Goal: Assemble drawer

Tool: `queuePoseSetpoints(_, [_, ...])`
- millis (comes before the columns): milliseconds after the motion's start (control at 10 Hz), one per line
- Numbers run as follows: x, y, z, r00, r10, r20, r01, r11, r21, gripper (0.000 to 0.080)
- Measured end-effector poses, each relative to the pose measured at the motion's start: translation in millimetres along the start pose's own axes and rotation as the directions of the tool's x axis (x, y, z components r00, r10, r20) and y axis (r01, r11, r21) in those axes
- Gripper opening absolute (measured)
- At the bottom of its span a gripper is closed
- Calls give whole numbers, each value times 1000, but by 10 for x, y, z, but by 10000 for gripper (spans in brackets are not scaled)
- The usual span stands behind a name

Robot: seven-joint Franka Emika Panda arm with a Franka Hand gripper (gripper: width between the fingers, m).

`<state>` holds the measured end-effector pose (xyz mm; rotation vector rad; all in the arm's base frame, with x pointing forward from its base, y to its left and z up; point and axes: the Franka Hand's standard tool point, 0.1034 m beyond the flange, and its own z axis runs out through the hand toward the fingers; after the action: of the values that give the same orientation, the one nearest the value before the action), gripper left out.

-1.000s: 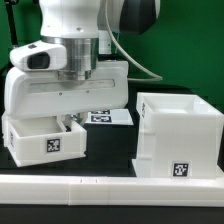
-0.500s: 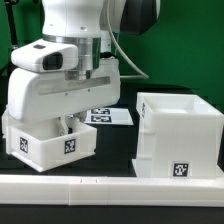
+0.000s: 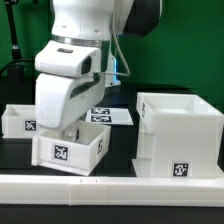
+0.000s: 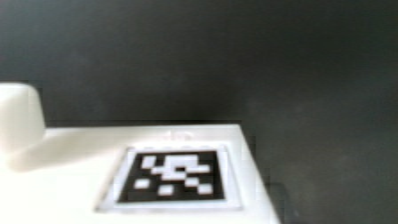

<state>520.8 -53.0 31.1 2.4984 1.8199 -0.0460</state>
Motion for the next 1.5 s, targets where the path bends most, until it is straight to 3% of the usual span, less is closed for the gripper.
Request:
queuePoseSetpoints(400, [-57,-20,50,978,-209,14,209,978,8,42])
queuePoseSetpoints(700, [67,-79,143,979,-204,8,204,979,19,42])
queuePoseSetpoints(1200, [105,-64,173,986,-169,0,169,985,-31,42])
queuePoseSetpoints(1500, [210,-55,178,971,-240,13,240,971,-22,42])
